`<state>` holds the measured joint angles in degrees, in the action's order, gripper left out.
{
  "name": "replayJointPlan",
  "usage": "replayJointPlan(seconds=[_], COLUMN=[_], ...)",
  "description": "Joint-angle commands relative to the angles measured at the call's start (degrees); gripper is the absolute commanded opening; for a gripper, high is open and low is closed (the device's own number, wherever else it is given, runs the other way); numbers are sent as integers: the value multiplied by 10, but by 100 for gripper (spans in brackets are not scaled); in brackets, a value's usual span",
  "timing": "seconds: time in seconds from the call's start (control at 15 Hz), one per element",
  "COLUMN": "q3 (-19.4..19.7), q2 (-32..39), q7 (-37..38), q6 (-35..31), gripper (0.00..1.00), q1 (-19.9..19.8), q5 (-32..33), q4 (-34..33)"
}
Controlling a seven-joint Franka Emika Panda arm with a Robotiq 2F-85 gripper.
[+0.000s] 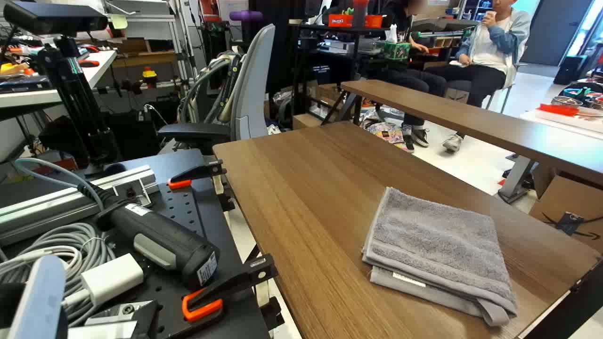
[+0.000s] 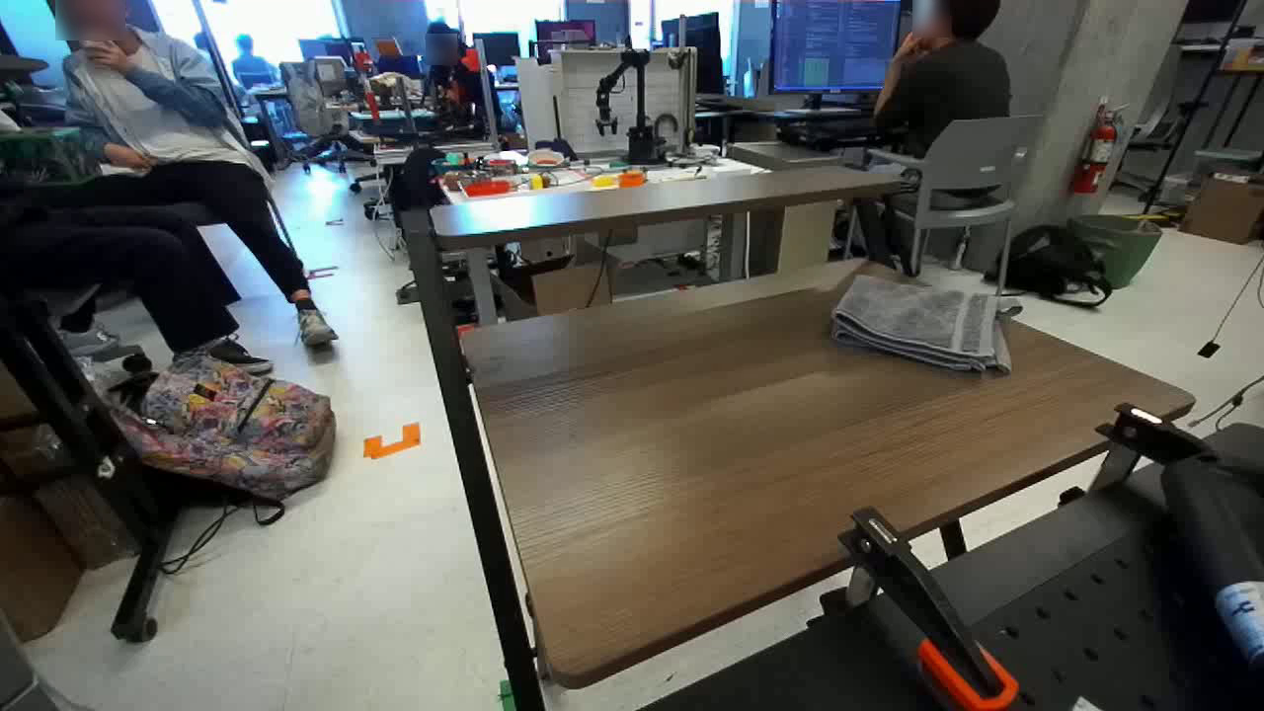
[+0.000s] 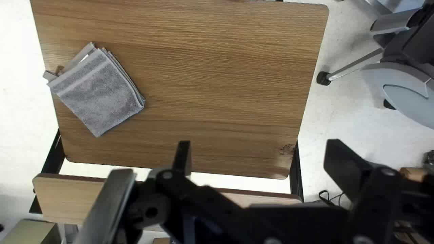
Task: Move the towel to the left
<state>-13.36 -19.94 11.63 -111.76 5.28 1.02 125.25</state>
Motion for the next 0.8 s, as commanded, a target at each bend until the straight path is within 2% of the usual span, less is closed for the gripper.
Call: replayJointPlan(seconds=[0.0,0.33,0.73], q3=[7,7,3], q2=[1,1,45], q7=[3,3,72], q6=[1,1,-70], gripper=[100,100,100], q1=[9,9,-17], q5=[3,3,64], q4=[-2,-2,1])
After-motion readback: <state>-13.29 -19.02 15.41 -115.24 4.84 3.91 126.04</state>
